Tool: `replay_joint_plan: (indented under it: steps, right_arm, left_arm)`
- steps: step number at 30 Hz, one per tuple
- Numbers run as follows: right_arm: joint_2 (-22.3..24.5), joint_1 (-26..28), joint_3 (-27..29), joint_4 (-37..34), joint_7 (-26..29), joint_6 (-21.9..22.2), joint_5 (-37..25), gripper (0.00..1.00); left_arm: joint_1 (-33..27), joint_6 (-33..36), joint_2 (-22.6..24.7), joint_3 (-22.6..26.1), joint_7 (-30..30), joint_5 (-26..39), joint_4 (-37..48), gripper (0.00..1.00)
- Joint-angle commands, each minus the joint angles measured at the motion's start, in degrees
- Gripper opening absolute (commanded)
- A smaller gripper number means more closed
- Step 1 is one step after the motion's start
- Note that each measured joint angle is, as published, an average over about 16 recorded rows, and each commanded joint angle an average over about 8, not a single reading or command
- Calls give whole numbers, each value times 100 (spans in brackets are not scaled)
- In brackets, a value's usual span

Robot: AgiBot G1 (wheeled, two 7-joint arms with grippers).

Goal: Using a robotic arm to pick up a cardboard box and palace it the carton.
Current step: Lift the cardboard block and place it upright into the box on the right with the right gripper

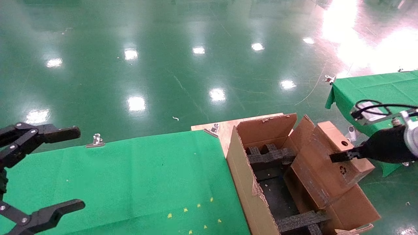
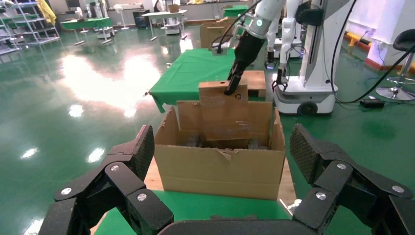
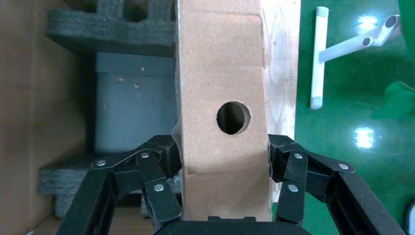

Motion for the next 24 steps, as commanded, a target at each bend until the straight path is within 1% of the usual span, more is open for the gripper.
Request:
replay_joint_plan:
  steps: [1, 6, 11, 24]
  right_arm:
    - [4, -110, -60, 83, 83, 155, -99, 0]
    - [-57, -329, -165, 89, 257, 489, -254, 0]
    - [-185, -471, -234, 23, 480, 711, -419, 0]
    - [-562, -731, -385, -27, 1189, 1003, -976, 0]
  left_arm:
    - [0, 0, 0, 0, 0, 0, 0, 100]
    - [0, 0, 0, 1, 1, -1, 0, 100]
    - [0, -1, -1, 2, 1, -1, 0, 100]
    - [-1, -2, -2, 4, 2, -3, 0, 100]
